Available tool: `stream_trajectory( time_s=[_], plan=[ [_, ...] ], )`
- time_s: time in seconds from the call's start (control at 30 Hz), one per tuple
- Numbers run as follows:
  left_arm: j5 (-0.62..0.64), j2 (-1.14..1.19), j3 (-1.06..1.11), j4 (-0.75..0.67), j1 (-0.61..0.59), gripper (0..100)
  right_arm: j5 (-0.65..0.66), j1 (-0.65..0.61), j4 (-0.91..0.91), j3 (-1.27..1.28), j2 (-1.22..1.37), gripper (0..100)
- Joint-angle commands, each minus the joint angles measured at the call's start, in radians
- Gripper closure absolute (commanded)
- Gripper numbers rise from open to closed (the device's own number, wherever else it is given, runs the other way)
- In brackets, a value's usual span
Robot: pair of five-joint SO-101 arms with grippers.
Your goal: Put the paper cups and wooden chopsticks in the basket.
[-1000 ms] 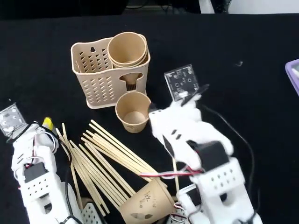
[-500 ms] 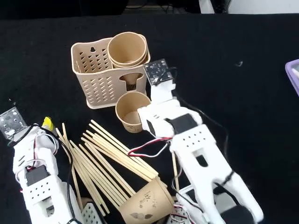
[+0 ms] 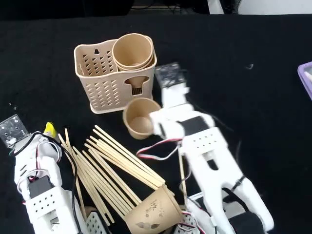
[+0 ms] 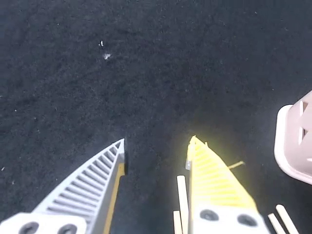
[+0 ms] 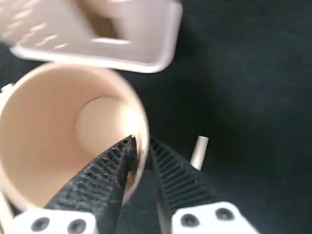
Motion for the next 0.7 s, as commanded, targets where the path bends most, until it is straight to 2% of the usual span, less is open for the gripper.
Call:
stream_trajectory(
  time_s=[0.0,0.17,0.3,0.53,0.67],
  plan=[
    [0.006,-0.057,-0.001,0.014,-0.008,79,-0.006,0.114,0.086,-0.044,-0.151,98.8],
    [0.006,-0.087,0.019,0.014,-0.002,79,0.002,0.14,0.318,-0.168,-0.389,98.8],
    [0.006,-0.084,0.019,0.014,-0.004,79,0.002,0.133,0.434,-0.397,-0.486,98.8],
    [0.0,-0.091,-0.016,0.107,-0.004,79,-0.006,-0.044,0.41,-0.791,-0.32,98.8],
    [-0.002,-0.091,-0.013,0.106,-0.002,79,-0.005,-0.074,0.356,-1.006,-0.108,98.8]
  ],
)
